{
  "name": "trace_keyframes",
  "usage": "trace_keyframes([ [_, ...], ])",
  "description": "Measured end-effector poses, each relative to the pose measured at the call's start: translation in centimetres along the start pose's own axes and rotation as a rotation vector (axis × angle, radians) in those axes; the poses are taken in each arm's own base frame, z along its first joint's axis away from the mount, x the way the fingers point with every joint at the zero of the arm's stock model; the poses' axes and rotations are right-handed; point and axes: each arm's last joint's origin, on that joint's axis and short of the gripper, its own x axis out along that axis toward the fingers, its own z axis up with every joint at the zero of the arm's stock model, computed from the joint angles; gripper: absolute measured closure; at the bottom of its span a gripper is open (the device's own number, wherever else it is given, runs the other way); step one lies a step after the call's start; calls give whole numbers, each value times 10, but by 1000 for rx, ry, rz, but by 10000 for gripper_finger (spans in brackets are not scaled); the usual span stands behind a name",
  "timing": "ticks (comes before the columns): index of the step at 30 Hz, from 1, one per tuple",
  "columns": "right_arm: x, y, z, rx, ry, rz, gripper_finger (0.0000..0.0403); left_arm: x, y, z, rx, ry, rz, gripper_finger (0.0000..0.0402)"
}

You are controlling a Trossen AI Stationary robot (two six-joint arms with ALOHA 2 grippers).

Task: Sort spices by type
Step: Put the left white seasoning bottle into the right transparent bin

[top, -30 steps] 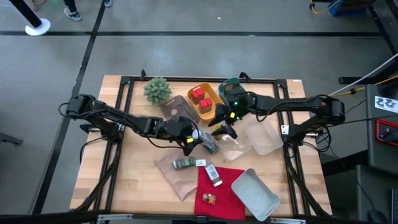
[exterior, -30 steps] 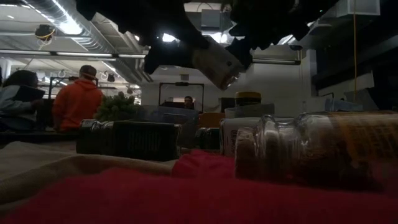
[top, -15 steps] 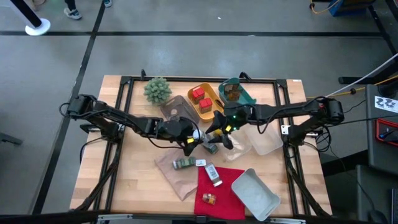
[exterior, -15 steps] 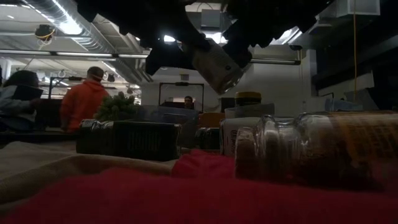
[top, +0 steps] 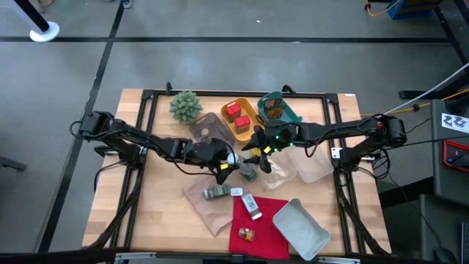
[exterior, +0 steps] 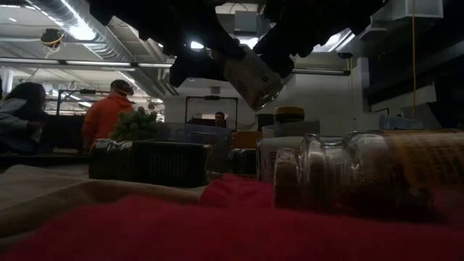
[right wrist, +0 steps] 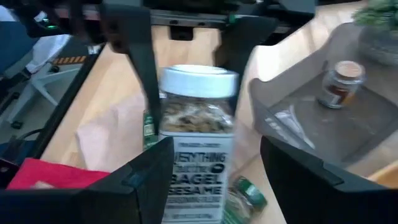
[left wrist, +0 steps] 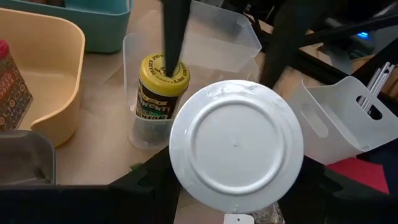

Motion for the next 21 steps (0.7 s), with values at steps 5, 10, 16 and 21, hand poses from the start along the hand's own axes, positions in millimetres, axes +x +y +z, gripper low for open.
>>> trace_keyframes([
  [5, -1, 1, -1, 13, 12, 39, 162, 0, -1, -1, 7, 2, -3, 204],
  [10, 5, 1, -8, 73, 76, 84, 162, 0, -1, 0, 16, 0, 1, 204],
  [16, 11, -1, -12, 81, 90, 87, 162, 0, -1, 0, 15, -1, 1, 204],
  [21, 17, -2, -13, 78, 83, 102, 162, 0, -1, 0, 15, -8, -3, 204],
])
